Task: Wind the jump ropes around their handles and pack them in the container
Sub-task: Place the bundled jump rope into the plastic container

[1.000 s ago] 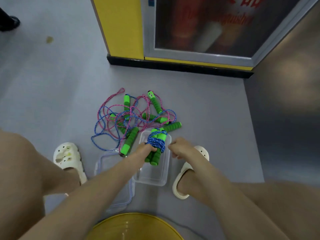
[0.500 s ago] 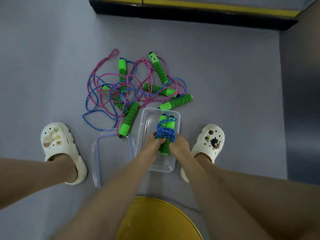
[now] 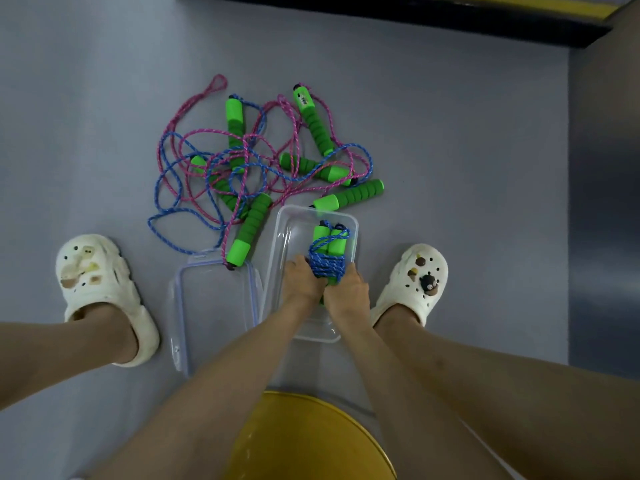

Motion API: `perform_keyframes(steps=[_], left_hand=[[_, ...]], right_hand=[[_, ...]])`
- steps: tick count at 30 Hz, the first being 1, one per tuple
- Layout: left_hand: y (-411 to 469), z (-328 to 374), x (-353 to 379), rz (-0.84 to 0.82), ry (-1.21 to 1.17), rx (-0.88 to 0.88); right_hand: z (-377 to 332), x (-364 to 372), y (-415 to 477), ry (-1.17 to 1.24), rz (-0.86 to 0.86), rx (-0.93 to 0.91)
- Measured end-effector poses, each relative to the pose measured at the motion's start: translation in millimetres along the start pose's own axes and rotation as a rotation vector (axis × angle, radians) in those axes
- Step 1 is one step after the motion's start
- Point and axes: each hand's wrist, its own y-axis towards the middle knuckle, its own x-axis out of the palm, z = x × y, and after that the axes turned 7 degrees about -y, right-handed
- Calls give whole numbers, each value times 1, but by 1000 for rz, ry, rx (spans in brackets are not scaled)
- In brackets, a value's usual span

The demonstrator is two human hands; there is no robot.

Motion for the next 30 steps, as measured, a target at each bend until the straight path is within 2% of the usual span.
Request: perform_keyframes(steps=[4,6,8,10,14,17,24,30], left_hand=[[-17,8,-26,-21,220,238],[-23,12,-51,43,248,418],[-24,16,-81,119,282,493],[-15,15,-111,188,285,431],[11,-8,-158,210,191,68],[23,-28,-171,177,142,-101],[34,-35,-146,68,257,-157],[46,-33,-140,142,424,-79]], right_hand=[[-4,-7,-2,-9,60,-1],[-8,-11,-5,-52,117,-58],[-16,-13,-8,-107,110,-112],[-26,-11,-9,-152,83,-153],[-50,-5,-15,-275,5,-248],[-62,1,-16,-344,-68,-319],[-61,16,-10,-255,-15,-462],[-58,21,-5,-186,16,-490]])
